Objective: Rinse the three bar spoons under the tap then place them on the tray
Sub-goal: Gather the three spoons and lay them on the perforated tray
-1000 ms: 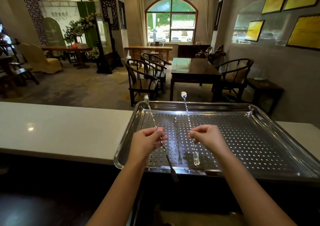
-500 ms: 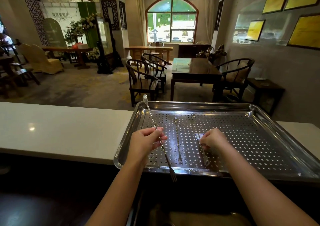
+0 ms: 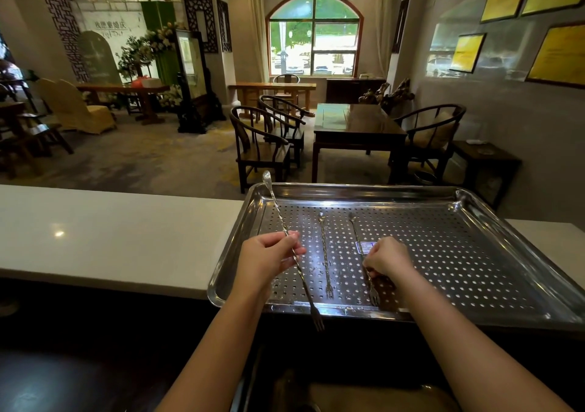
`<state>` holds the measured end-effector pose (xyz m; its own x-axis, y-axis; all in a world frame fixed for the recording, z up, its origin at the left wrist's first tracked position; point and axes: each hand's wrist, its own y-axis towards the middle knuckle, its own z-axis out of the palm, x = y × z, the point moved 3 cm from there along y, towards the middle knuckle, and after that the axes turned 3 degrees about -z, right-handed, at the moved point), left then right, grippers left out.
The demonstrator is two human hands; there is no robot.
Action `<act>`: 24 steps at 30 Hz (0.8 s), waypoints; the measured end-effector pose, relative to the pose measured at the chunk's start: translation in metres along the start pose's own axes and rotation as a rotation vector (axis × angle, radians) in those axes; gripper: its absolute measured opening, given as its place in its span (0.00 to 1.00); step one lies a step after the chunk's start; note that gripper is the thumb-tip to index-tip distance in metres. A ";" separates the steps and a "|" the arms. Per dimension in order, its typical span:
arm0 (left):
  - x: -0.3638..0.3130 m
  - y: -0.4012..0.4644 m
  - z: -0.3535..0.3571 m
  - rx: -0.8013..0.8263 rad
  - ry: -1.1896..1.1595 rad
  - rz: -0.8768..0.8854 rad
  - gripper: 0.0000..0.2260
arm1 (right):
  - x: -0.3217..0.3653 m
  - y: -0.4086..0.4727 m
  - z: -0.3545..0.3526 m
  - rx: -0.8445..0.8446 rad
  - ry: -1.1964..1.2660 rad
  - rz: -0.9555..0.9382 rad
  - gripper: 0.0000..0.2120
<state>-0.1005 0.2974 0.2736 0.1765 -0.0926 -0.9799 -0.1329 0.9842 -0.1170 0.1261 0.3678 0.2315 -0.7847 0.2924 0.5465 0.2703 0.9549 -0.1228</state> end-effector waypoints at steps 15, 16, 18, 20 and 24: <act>0.001 -0.001 0.009 0.010 -0.017 0.009 0.03 | 0.050 -0.098 -0.013 0.182 0.415 -0.488 0.04; 0.001 -0.002 0.012 0.021 -0.022 0.014 0.03 | 0.052 -0.105 -0.010 0.229 0.477 -0.488 0.03; 0.000 -0.005 0.019 0.045 -0.029 0.033 0.04 | 0.053 -0.113 -0.004 0.293 0.567 -0.471 0.03; 0.000 -0.007 0.024 0.060 -0.023 0.048 0.05 | 0.051 -0.116 0.000 0.302 0.601 -0.446 0.05; -0.002 -0.009 0.028 0.105 -0.033 0.029 0.03 | 0.044 -0.117 0.003 0.293 0.748 -0.382 0.09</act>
<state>-0.0723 0.2928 0.2807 0.2068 -0.0609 -0.9765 -0.0353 0.9969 -0.0697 0.0581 0.2692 0.2677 -0.1946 -0.0610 0.9790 -0.1697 0.9851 0.0277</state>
